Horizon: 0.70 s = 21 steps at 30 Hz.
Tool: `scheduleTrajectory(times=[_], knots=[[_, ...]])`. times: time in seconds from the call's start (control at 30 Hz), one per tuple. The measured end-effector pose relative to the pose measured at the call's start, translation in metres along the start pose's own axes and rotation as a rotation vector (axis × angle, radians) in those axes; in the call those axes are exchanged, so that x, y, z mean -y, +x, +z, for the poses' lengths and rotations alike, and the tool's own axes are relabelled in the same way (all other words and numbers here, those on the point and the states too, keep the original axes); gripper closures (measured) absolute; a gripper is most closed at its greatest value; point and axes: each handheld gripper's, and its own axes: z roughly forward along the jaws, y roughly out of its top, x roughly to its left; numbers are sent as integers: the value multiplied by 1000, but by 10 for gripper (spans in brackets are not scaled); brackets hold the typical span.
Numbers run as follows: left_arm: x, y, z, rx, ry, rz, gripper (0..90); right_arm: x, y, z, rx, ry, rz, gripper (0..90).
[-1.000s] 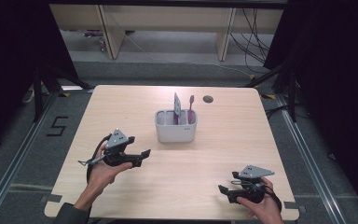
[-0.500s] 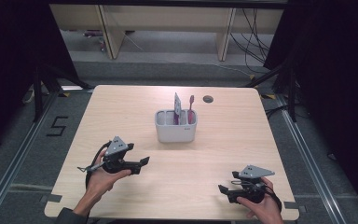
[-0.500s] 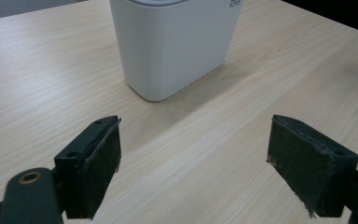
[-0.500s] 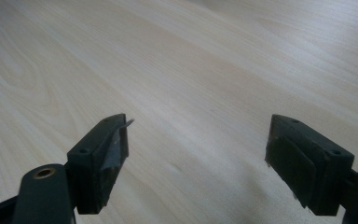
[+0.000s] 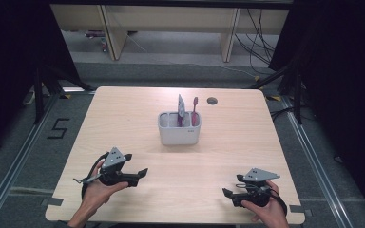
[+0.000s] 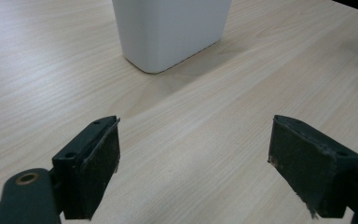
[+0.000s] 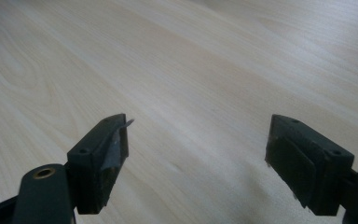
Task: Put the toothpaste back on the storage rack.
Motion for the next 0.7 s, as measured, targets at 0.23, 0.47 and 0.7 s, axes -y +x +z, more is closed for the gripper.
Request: scheduleTrajectory(times=[0.23,0.47,0.7], knots=[[5,-4,-3,9,-1,7,161,0,-1,0,6,-9,-7,219],[16,-12,-7,12,23,34,162,0,-2,0,15,-5,-16,219],[23,-19,-10,17,37,58,162,2,0,-1,20,-3,-4,219]])
